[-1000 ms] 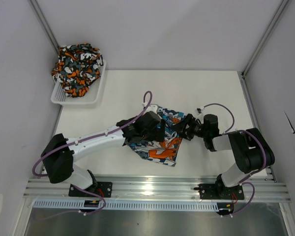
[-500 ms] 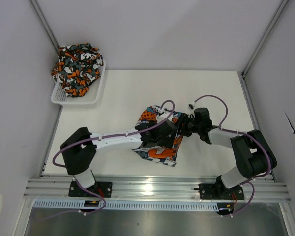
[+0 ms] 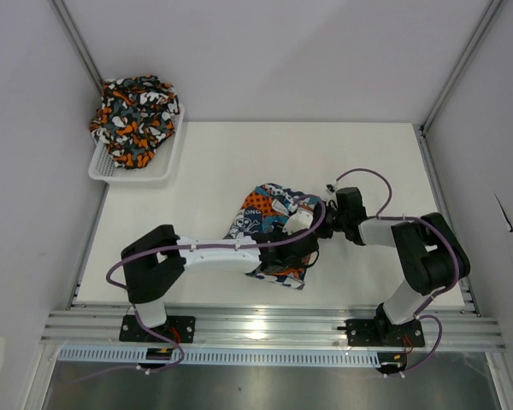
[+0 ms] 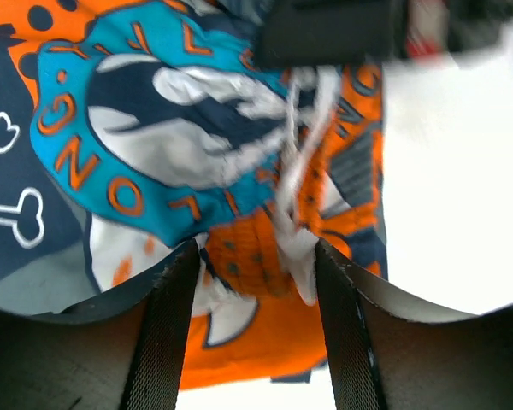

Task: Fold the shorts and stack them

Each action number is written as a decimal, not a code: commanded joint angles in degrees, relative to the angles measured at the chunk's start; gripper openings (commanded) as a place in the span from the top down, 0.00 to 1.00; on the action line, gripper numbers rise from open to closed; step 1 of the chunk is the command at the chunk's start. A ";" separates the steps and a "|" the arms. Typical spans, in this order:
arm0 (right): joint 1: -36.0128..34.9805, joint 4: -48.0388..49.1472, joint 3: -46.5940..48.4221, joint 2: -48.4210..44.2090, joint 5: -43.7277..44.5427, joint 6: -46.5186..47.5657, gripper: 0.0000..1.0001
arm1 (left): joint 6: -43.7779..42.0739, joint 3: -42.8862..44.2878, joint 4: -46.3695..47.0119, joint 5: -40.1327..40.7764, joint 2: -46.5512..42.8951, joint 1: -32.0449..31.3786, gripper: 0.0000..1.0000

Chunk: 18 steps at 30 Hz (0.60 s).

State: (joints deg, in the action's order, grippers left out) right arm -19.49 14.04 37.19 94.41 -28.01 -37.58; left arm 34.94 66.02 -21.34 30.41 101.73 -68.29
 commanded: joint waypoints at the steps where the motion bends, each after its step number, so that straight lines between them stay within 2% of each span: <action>1: 3.13 7.21 1.05 2.44 -8.09 -4.59 0.88 | -0.92 1.13 2.36 7.09 0.39 -4.03 0.42; 2: 3.66 8.44 1.04 3.40 -11.16 -6.61 0.89 | -1.36 1.39 2.18 8.25 0.74 -5.96 0.42; 7: 5.33 11.71 1.31 4.03 -15.14 -9.35 0.92 | -4.09 5.68 0.26 8.70 5.13 -8.26 0.43; 9: 5.77 13.46 0.96 3.94 -16.72 -10.84 0.92 | -4.79 7.19 -0.98 7.21 7.25 -8.44 0.48; 14: 7.35 17.33 1.04 5.43 -20.06 -14.01 0.94 | -7.08 7.72 -0.36 5.01 8.13 -9.31 0.51; 18: 7.44 16.55 2.10 6.40 -20.16 -13.48 0.94 | -4.80 6.24 -0.55 7.38 5.77 -9.32 0.51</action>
State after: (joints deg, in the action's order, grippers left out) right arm -12.40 27.70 37.21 100.09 -45.71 -49.95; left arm 29.91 71.40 -22.06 35.83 109.80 -77.30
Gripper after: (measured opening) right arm 0.185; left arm 0.483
